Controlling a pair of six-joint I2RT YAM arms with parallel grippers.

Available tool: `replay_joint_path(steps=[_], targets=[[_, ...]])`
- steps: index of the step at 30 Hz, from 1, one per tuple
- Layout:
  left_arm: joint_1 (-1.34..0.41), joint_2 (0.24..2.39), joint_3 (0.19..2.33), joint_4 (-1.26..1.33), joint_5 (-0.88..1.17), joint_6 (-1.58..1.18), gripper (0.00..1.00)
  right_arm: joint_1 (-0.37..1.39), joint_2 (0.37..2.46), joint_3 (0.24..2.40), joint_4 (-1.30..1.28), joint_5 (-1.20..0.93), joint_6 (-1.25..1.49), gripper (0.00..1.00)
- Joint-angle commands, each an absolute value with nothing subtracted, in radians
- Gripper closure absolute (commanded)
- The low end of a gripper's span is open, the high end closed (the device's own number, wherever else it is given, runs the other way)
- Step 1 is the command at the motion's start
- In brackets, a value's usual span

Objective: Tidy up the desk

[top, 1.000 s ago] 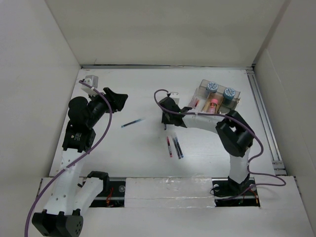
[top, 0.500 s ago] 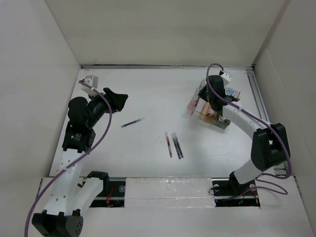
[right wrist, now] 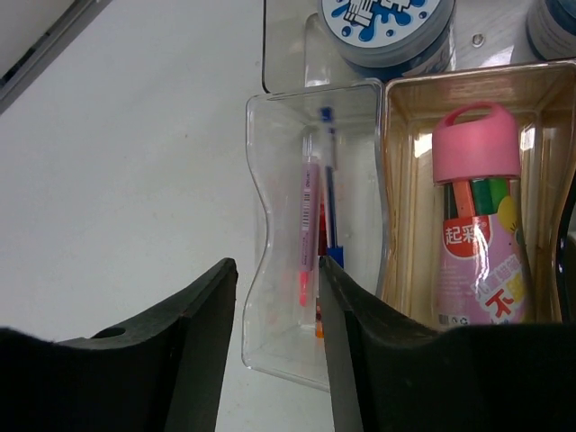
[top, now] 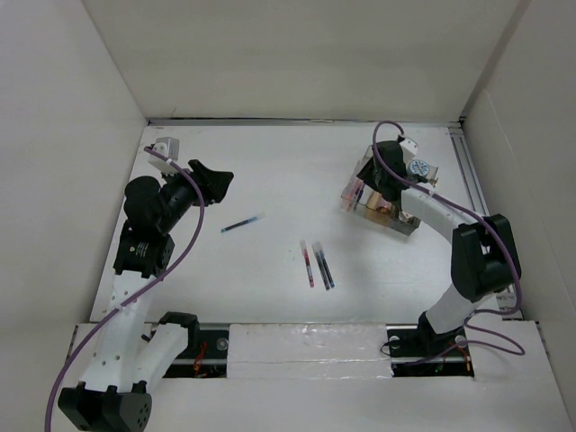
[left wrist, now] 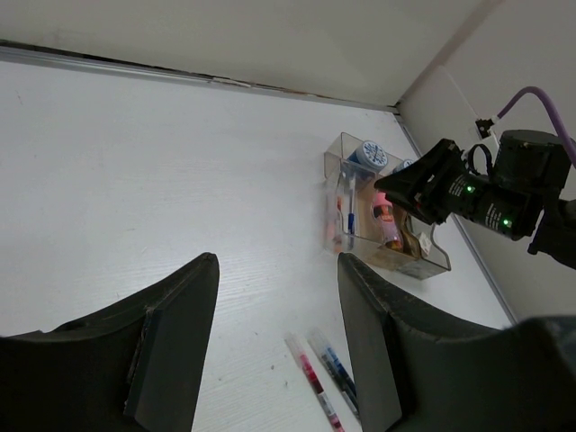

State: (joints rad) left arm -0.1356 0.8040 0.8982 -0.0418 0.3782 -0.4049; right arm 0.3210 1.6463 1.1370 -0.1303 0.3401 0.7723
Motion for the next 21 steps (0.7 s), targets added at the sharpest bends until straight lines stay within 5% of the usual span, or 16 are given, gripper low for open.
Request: replay_joint_path(steps=[1, 6, 10, 13, 15, 21], targets=[[-0.132, 0.795, 0.897, 0.006, 0.391, -0.403, 0.48, 0.333, 1.617, 1.147, -0.110, 0.351, 0.781, 0.52], [-0.132, 0.798, 0.896, 0.005, 0.391, -0.403, 0.48, 0.416, 1.588, 1.111, -0.104, 0.379, 0.781, 0.45], [-0.132, 0.798, 0.899, 0.003, 0.382, -0.400, 0.48, 0.526, 1.536, 1.040, -0.092, 0.377, 0.759, 0.90], [-0.132, 0.796, 0.897, 0.005, 0.385, -0.402, 0.48, 0.636, 1.517, 0.971, -0.098, 0.361, 0.732, 1.00], [-0.132, 0.801, 0.899, 0.003, 0.382, -0.400, 0.48, 0.723, 1.497, 0.928, -0.139, 0.371, 0.730, 1.00], [-0.132, 0.805, 0.899, 0.008, 0.393, -0.405, 0.48, 0.886, 1.439, 0.845, -0.278, 0.374, 0.718, 0.54]])
